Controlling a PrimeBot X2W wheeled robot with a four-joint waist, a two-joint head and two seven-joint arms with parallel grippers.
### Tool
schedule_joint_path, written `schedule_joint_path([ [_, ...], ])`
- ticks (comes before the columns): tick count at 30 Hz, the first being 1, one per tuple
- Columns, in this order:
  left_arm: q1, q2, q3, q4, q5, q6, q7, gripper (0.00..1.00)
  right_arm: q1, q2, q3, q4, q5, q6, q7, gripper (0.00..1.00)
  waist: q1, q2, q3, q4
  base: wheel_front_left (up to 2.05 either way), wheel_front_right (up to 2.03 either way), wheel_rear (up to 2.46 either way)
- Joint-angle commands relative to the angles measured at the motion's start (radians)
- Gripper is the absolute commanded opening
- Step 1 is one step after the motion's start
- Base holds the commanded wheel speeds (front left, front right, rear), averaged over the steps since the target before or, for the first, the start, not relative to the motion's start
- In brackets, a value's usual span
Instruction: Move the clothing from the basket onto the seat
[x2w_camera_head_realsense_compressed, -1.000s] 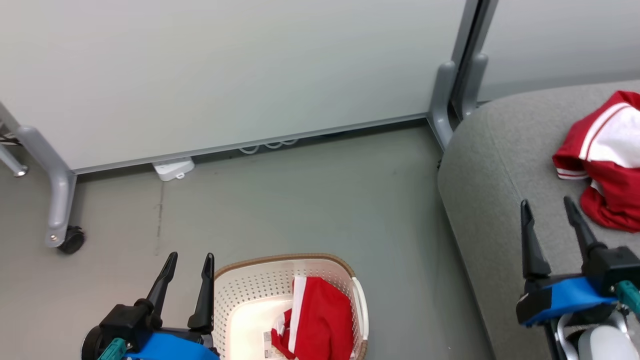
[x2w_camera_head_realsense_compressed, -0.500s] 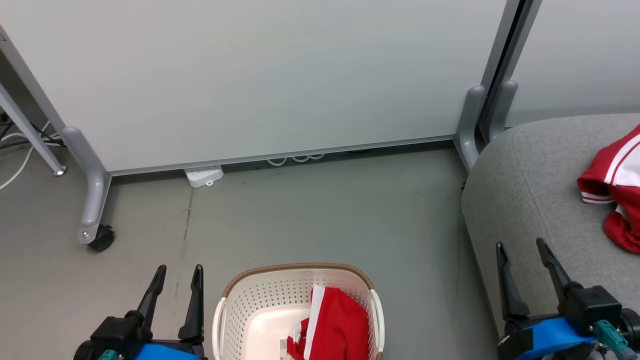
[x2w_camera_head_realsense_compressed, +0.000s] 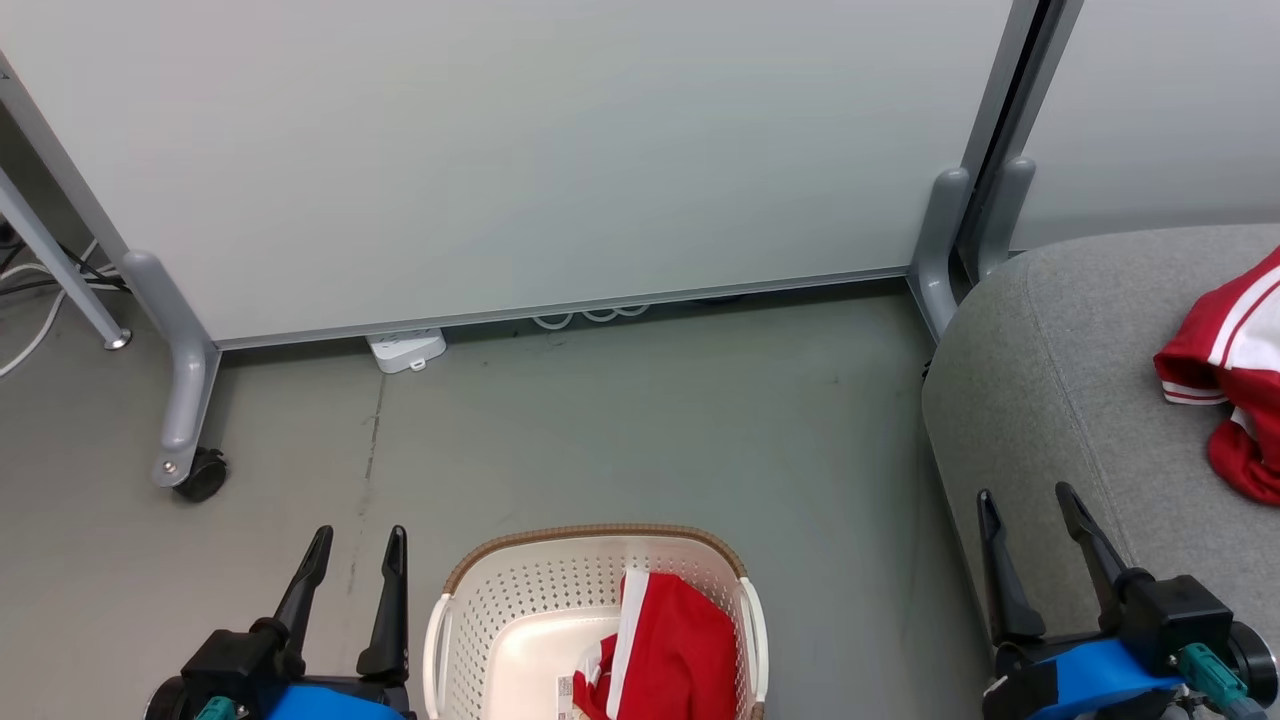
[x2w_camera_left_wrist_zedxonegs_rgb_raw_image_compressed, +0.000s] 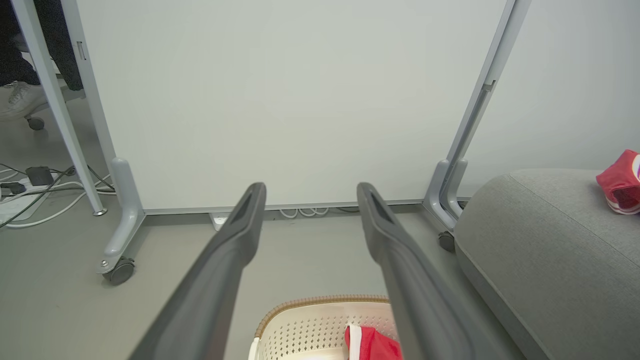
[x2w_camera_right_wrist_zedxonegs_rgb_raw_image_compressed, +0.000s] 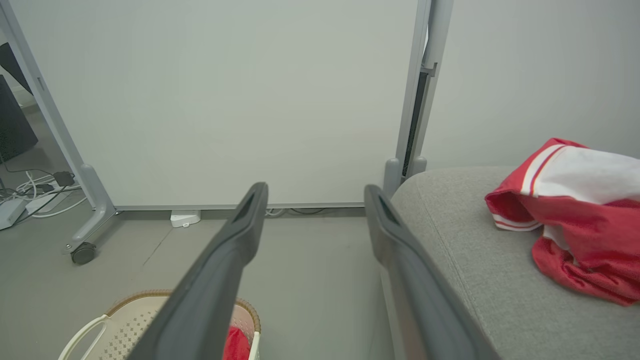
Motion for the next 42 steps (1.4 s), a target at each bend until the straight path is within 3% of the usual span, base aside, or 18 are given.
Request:
schedule_joint_path([
  [1, -0.013, 0.006, 0.002, 0.0, 0.002, -0.004, -0.003, 1.0, -0.003, 0.004, 0.005, 0.003, 0.004, -0.001, -0.004, 1.0, 0.0, 0.0, 0.0, -0.002, 0.0, 0.0, 0.0],
  [9, -0.02, 0.004, -0.005, -0.005, 0.0, -0.004, -0.003, 1.0, -0.023, 0.003, 0.015, -0.004, 0.01, -0.001, -0.004, 1.0, 0.0, 0.0, 0.026, -0.012, 0.0, 0.0, 0.0],
  [15, -0.079, 0.004, -0.037, -0.003, -0.001, -0.004, -0.003, 1.0, -0.084, 0.003, 0.031, -0.03, 0.013, -0.001, -0.009, 1.0, 0.0, 0.0, 0.127, -0.037, 0.0, 0.0, 0.0],
  [24, -0.216, 0.018, -0.09, 0.039, -0.004, -0.004, -0.003, 1.0, -0.213, 0.003, 0.048, -0.074, 0.016, -0.001, -0.019, 1.0, 0.0, 0.0, 0.345, -0.089, 0.0, 0.0, 0.0],
  [34, -0.437, 0.056, -0.143, 0.179, -0.018, -0.004, -0.003, 1.0, -0.382, 0.003, 0.096, -0.121, 0.026, -0.001, -0.048, 1.0, 0.0, 0.0, 0.619, -0.191, 0.0, 0.0, 0.0],
  [42, -0.56, 0.069, -0.173, 0.325, -0.046, -0.004, -0.003, 1.0, -0.434, 0.003, 0.12, -0.118, 0.057, -0.001, -0.078, 1.0, 0.0, 0.0, 0.744, -0.25, 0.0, 0.0, 0.0],
])
